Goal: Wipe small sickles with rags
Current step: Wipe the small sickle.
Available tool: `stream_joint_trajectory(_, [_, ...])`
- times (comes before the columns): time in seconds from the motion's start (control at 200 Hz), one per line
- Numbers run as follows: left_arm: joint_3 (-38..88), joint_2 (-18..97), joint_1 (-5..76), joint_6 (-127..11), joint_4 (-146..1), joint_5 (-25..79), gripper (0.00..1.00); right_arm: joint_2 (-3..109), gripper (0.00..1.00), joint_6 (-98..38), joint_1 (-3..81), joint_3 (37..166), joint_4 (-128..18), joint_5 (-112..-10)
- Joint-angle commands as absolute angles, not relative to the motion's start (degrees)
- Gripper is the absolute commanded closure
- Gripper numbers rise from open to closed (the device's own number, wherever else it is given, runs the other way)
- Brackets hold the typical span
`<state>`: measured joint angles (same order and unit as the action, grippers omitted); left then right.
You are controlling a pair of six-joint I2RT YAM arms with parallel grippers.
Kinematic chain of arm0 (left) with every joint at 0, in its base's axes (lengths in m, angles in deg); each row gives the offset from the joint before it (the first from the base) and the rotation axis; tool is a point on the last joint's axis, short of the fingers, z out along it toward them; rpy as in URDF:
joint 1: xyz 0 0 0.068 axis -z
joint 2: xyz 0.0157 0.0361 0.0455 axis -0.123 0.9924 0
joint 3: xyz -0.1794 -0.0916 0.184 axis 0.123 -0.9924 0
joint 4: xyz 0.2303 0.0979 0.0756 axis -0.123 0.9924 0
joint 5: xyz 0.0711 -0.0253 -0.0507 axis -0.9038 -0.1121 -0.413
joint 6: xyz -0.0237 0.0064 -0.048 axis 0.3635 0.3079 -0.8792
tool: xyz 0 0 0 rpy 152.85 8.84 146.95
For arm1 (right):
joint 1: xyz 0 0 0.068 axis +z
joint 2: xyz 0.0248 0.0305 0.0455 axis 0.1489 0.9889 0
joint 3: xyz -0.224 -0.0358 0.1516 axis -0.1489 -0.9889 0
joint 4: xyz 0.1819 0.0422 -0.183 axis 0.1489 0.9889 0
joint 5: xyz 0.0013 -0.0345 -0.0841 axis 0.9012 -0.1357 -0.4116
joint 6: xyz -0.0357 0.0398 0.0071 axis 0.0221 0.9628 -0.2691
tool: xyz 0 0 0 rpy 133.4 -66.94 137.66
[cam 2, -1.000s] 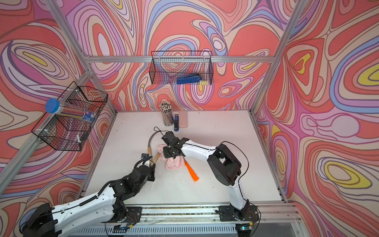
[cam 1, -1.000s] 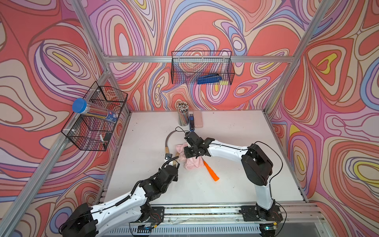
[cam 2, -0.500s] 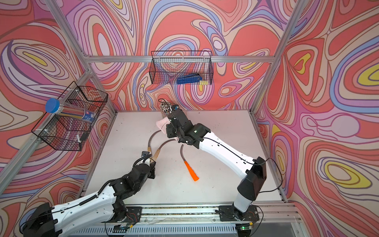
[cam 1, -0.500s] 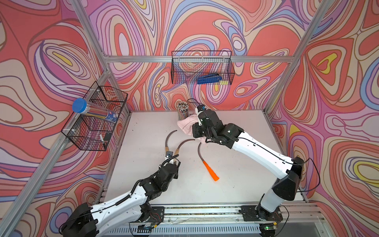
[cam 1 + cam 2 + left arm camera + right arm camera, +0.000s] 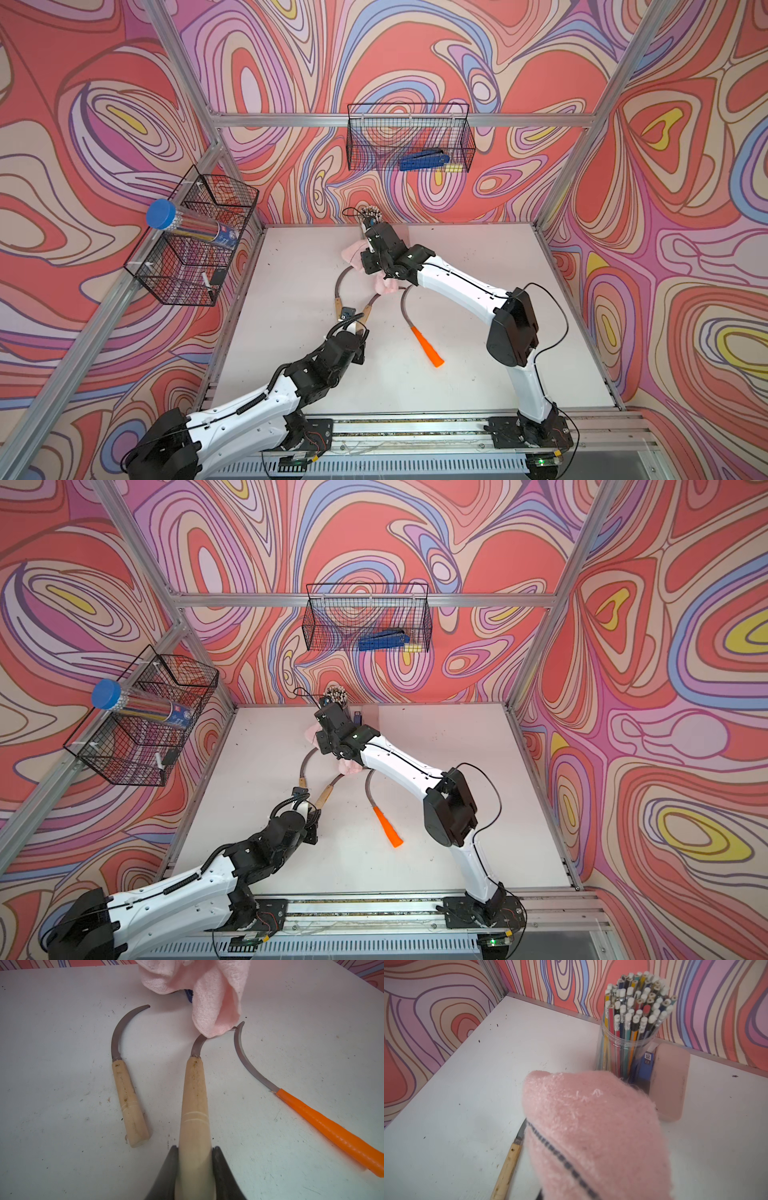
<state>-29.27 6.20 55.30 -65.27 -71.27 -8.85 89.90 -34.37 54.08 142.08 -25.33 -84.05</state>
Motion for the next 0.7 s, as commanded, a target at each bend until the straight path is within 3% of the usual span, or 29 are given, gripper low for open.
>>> stream_joint_trajectory(0.0, [-29.6,4.3,55.0,-65.0,-72.0,-8.8,1.0,92.7,1.0,-38.2,53.7,143.4,-33.2,-82.0])
stream_joint_trajectory(0.34, [-28.5,6.3,55.0,-64.6,-71.9,-9.8,1.0,86.4,1.0,-33.3,54.4,119.0,-57.3,-63.1])
stream_joint_trajectory(0.441, [-28.2,7.2,55.0,-64.5,-72.3,-10.2,1.0,84.0,1.0,-32.1,54.5,114.2,-62.1,-61.9])
stream_joint_trajectory(0.696, [-28.4,7.8,55.0,-64.8,-72.5,-10.8,1.0,85.6,1.0,-30.7,54.7,116.9,-60.0,-66.2])
